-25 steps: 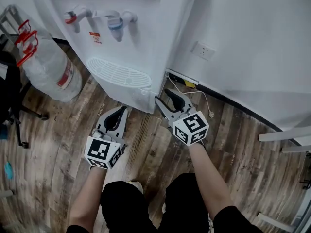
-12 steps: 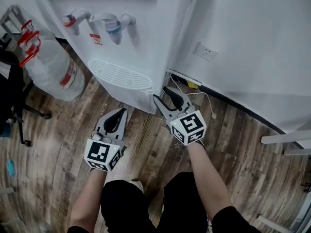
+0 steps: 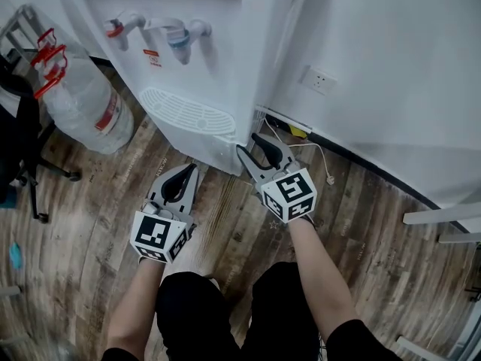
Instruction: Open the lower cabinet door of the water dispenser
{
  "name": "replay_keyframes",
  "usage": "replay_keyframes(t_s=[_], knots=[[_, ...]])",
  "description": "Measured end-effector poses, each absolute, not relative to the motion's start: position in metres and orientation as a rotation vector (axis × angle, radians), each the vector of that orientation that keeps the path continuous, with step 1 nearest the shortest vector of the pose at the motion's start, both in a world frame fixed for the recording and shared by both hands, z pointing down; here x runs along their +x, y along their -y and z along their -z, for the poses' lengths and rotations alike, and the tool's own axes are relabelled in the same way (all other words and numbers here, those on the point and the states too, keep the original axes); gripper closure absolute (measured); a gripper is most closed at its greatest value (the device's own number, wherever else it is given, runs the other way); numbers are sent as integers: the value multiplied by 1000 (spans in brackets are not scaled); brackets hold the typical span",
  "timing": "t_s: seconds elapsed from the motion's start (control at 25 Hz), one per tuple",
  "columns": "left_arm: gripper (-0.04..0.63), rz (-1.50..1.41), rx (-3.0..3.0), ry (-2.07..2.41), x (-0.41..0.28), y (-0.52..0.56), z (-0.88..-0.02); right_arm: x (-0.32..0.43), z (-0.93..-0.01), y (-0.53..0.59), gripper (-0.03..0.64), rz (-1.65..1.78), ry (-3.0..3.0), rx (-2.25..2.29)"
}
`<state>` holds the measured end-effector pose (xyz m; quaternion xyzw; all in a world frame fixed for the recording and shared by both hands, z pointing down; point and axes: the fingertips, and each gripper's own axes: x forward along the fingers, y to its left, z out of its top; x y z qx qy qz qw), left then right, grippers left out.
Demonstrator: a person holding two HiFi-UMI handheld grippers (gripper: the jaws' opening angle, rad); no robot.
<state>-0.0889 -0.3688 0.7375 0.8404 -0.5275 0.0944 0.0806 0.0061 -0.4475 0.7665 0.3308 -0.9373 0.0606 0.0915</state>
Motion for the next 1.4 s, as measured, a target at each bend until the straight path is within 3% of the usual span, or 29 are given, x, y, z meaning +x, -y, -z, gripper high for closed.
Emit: replay_keyframes(t_s=[1.12,1.4], knots=[[577,-305,2502,1603,-84,346,-734,-30,-772,377,440,-143,2829,692],[463,-330,2489,1605,-87,340,-735,-48,-773,355,440,-148,2847,583]])
